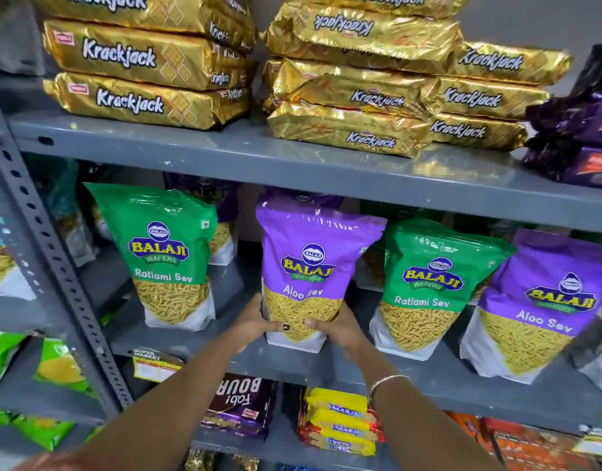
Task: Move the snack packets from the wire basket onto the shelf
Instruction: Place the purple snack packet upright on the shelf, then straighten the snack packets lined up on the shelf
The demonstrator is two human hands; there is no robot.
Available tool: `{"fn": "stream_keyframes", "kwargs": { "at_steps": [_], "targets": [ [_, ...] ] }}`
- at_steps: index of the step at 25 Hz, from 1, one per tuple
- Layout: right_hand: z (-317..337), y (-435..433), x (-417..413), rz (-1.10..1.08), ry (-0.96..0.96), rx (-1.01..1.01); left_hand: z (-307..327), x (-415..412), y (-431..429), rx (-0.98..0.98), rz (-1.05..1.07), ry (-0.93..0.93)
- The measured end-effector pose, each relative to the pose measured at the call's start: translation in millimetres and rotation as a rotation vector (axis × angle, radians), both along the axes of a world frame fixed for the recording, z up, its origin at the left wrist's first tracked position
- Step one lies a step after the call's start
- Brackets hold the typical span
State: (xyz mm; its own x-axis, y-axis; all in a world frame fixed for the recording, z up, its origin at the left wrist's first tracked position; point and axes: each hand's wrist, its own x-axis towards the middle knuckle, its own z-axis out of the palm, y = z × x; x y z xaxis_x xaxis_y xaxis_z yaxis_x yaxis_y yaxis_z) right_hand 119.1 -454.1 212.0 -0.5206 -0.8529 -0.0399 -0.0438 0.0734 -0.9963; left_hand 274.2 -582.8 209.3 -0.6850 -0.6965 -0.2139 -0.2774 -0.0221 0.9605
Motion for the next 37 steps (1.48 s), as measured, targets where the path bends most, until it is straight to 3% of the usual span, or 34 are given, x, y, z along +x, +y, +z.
{"fn": "stream_keyframes", "kwargs": {
  "at_steps": [8,13,17,20,23,27,37],
  "targets": [
    [0.1,-13.0,17.9,0.001,0.008,0.076,-0.3,18.4,-4.0,-0.023,0.031,-0.03],
    [-1.0,30.7,3.5,-0.127,0.223,0.336,-9.7,27.4,64.5,-0.335,0.458,0.004],
    [5.5,92.7,-40.3,-0.156,0.448,0.69,-12.8,-17.4,124.5,-0.477,0.14,0.091],
    [9.7,137.6,-72.7,-0.302,0.504,0.869,-1.3,-84.7,136.7,-0.433,0.032,0.082],
    [8.1,158.3,-103.3,-0.527,0.385,0.596,5.5,-143.2,133.2,-0.288,-0.062,-0.014],
    [-0.1,144.2,-125.9,-0.365,0.19,0.283,3.1,-166.9,131.6,-0.246,-0.158,-0.105],
    [-1.7,145.2,-97.3,-0.334,0.207,0.189,-6.4,-127.9,132.0,-0.305,-0.108,-0.12]
  ]
}}
